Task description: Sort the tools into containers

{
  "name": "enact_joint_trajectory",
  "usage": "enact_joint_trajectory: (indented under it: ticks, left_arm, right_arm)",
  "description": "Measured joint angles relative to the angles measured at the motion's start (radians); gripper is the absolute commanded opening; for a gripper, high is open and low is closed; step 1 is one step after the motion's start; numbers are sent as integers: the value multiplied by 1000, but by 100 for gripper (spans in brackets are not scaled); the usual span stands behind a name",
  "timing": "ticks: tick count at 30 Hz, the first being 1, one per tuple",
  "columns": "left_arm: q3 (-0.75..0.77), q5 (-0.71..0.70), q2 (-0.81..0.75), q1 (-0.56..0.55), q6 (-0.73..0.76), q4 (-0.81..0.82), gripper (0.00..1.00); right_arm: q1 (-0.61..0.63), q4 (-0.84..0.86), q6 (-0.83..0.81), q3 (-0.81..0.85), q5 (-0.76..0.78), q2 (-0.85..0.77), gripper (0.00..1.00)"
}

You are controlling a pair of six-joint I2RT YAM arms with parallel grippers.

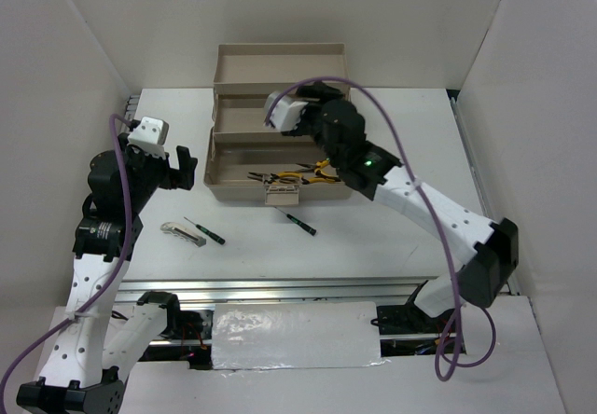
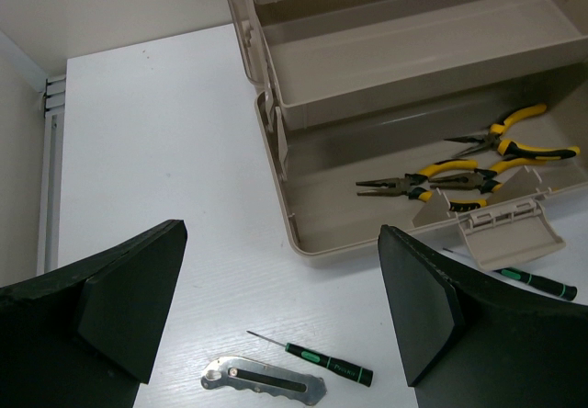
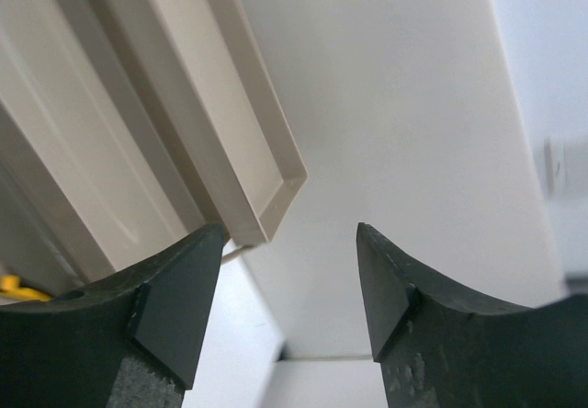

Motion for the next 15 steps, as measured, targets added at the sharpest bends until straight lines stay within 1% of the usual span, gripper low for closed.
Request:
enact_joint_trajectory:
  ticks: [3,6,8,10,11,13,15]
  left_arm:
    - [4,30,3,3,26,-24,99]
    - [6,64,30,5,46,-63,96]
    - [21,91,65,5,52,-95,92]
    - [46,126,122,5,74,-133,93]
    - [48,140,143,5,90,-143,92]
    - [46,168,173,5,145,-175,91]
    - [24,198,195,9,246,-204,91]
  right_arm:
    - [-33,-190,254,119,-19,-79,70]
    - [-113,-336,493,146,-53,-163,69]
    - [-188,-426,628,133,-97,-198,68]
    - [-283,-521,755,96,-166,-210,67]
    - [-332,-559,801,77,-205,-208,68]
    - [-399,-627,862,22,-275,-206,70]
    - [-460,-688,903,-45,-339,-206,74]
